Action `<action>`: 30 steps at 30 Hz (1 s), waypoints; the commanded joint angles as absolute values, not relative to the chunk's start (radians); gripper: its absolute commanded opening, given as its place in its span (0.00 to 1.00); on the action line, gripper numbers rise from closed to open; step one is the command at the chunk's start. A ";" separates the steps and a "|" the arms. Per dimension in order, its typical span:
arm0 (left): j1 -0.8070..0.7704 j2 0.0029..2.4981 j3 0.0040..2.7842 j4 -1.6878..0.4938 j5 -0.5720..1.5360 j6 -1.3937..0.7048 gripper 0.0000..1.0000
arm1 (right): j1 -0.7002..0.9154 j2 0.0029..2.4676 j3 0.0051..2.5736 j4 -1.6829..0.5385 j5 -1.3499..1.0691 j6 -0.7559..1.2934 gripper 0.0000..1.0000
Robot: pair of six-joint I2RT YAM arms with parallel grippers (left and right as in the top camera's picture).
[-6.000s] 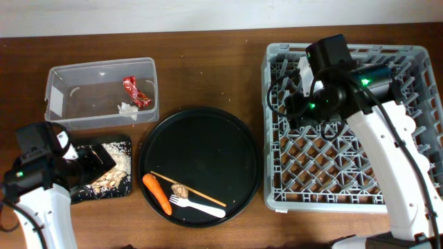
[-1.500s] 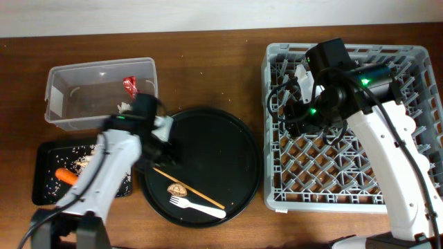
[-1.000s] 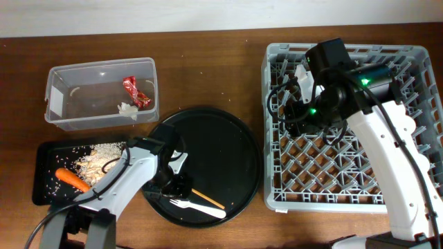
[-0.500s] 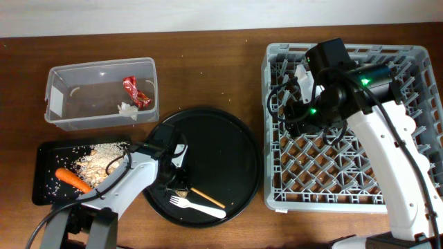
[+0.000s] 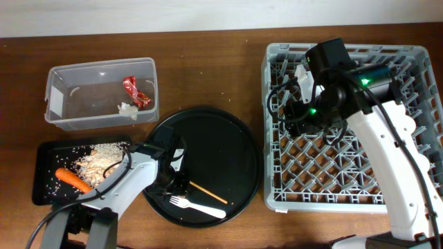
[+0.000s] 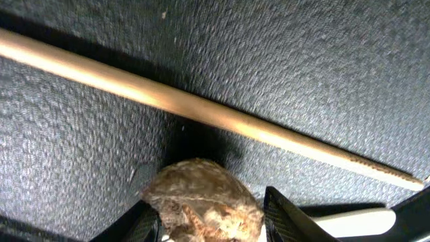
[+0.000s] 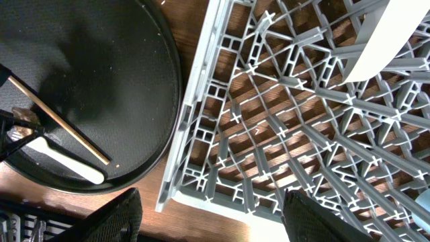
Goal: Sort waste into correct bins and load items into the dishwasher rack
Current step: 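Reach the left gripper back to the round tray and grasp the brown shell, then carry the brown shell with the left gripper onto the rectangular tray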
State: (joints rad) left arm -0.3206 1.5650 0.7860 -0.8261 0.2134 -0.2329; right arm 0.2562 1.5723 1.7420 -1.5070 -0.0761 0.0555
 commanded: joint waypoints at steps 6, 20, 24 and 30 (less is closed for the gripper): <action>-0.324 1.560 0.783 -0.794 0.224 -0.247 0.26 | 0.255 1.573 1.737 -1.507 -0.067 0.056 0.71; -0.090 1.494 1.055 -0.964 0.088 -0.246 0.09 | 0.255 1.573 1.737 -1.512 -0.067 0.056 0.71; 0.150 1.488 1.055 -0.956 0.080 -0.246 0.09 | 0.255 1.573 1.737 -1.512 -0.067 0.056 0.70; 0.437 1.490 1.051 -0.874 0.028 -0.246 0.13 | 0.255 1.573 1.737 -1.512 -0.067 0.056 0.71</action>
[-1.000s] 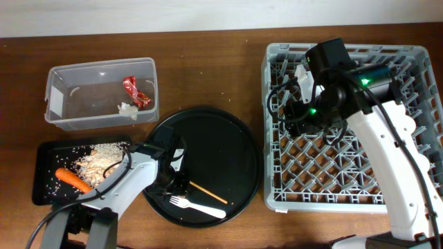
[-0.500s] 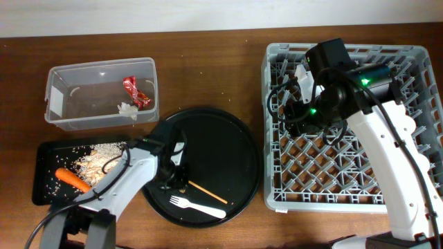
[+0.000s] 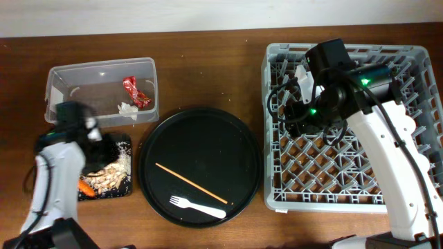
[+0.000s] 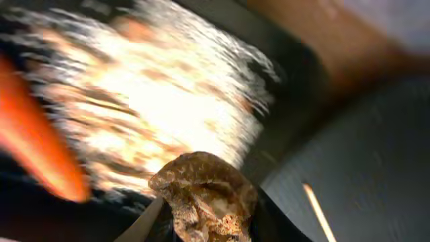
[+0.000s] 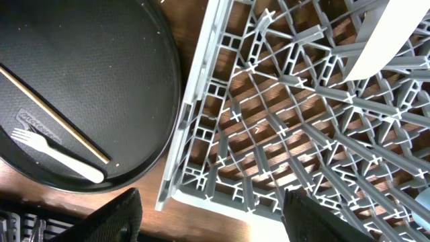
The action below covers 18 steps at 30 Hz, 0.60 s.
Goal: Sort waste into correct bins and load items into the dishwasher rack
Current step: 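Carry the brown shell with the left gripper onto the rectangular tray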
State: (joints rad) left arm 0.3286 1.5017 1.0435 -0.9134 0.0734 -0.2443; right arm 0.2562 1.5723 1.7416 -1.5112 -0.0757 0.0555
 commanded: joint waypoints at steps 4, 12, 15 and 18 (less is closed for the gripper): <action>0.538 1.498 1.047 -0.801 0.028 -0.247 0.18 | 0.255 1.573 1.737 -1.512 -0.067 0.056 0.71; 0.567 1.577 1.047 -0.776 -0.004 -0.247 0.24 | 0.255 1.573 1.737 -1.512 -0.067 0.056 0.72; 0.567 1.607 1.047 -0.774 -0.004 -0.247 0.29 | 0.255 1.573 1.737 -1.512 -0.068 0.056 0.72; 0.567 1.631 1.047 -0.773 -0.004 -0.247 0.32 | 0.255 1.573 1.737 -1.512 -0.068 0.056 0.72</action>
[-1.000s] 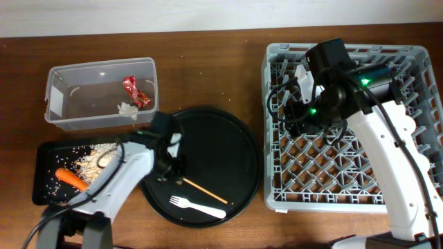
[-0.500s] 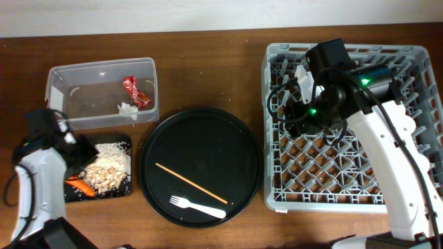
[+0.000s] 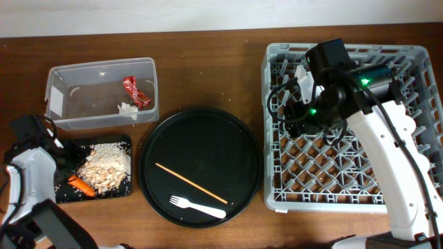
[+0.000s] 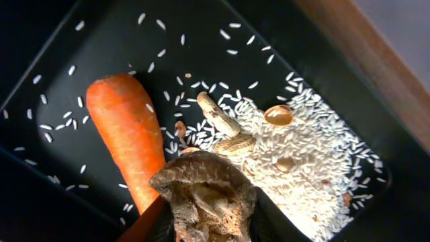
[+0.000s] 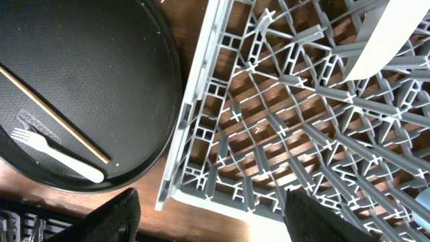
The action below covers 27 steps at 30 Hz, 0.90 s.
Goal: Sort waste into correct bins and load items into the dishwasher rack
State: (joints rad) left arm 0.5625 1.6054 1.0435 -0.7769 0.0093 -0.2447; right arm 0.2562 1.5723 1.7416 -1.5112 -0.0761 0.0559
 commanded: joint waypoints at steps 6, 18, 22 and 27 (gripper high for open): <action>0.567 1.663 1.047 -0.775 -0.004 -0.247 0.43 | 0.255 1.573 1.737 -1.512 -0.068 0.056 0.72; 0.565 1.621 1.087 -0.867 0.144 -0.246 0.49 | 0.255 1.573 1.737 -1.514 -0.068 0.056 0.81; 0.561 1.538 1.096 -0.986 0.257 -0.246 0.52 | 0.257 1.579 1.737 -1.513 -0.192 -0.059 0.90; 0.487 1.517 1.094 -1.141 0.271 -0.178 0.56 | 0.351 1.634 1.737 -1.514 -0.360 -0.223 0.94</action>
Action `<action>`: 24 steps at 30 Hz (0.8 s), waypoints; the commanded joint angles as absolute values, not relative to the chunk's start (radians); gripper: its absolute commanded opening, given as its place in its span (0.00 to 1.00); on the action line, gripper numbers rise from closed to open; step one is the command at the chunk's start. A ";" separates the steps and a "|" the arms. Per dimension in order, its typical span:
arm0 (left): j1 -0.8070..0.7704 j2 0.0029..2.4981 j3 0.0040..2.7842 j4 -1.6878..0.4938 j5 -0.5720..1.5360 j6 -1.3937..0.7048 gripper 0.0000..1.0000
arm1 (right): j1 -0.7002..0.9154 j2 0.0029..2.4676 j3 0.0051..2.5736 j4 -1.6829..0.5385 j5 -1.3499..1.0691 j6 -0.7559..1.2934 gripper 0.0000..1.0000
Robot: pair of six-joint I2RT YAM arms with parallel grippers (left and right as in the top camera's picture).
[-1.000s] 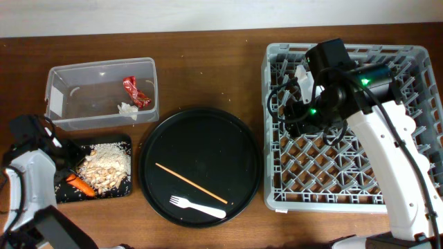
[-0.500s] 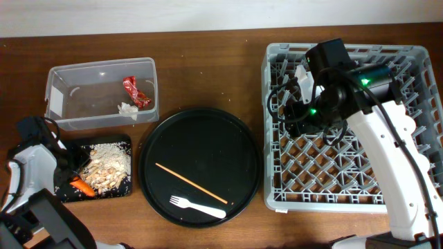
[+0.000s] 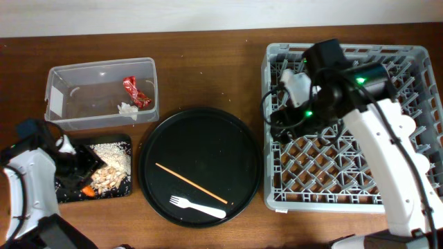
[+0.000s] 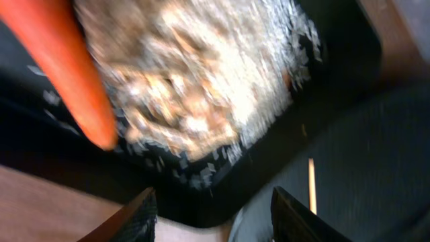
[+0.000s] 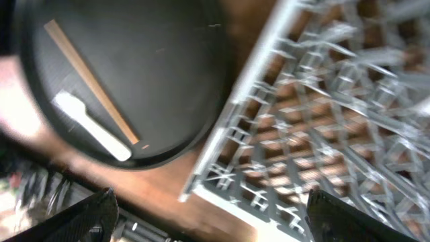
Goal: Sort waste into correct bins and load items into the dishwasher rack
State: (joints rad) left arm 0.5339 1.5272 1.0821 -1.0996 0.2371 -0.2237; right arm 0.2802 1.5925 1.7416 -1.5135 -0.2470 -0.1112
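My left gripper (image 3: 75,168) hangs open and empty over the black rectangular food tray (image 3: 48,190), which holds a rice pile (image 4: 195,87) and a carrot (image 4: 57,74). The left wrist view is blurred and no brown lump shows apart from the pile. A wooden chopstick (image 3: 190,182) and a white fork (image 3: 198,206) lie on the round black tray (image 3: 208,131). Open wide, my right gripper (image 3: 285,117) sits above the left edge of the grey dishwasher rack (image 3: 360,187). Its wrist view shows the chopstick (image 5: 91,84) and fork (image 5: 94,128).
A clear plastic bin (image 3: 62,83) at the back left holds a red wrapper (image 3: 137,92) and a white scrap (image 3: 126,108). The rack fills the right side of the wooden table (image 3: 208,69). The round tray lies between the food tray and the rack.
My left gripper, then shut on a brown lump above the carrot and rice, is now open and empty over the same tray. My right arm has shifted left toward the rack's left edge.
My left gripper first held a brown lump on the round tray beside the chopstick. It then had the lump over the rice tray, then above the carrot, and now it is open without it. My right arm stayed still over the rack until this moment.
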 commanded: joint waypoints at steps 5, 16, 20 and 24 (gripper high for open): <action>0.411 1.517 1.094 -1.164 0.156 -0.178 0.64 | 0.554 1.747 1.737 -1.493 -0.352 -0.231 0.93; 0.408 1.517 1.093 -1.157 0.130 -0.178 0.70 | 0.838 1.955 1.669 -1.266 -0.302 -0.140 0.88; 0.408 1.517 1.093 -1.152 0.130 -0.178 0.71 | 0.900 1.961 1.547 -1.119 -0.301 -0.087 0.86; 0.408 1.517 1.093 -1.152 0.130 -0.178 0.71 | 0.950 1.961 1.384 -0.950 -0.174 -0.043 0.84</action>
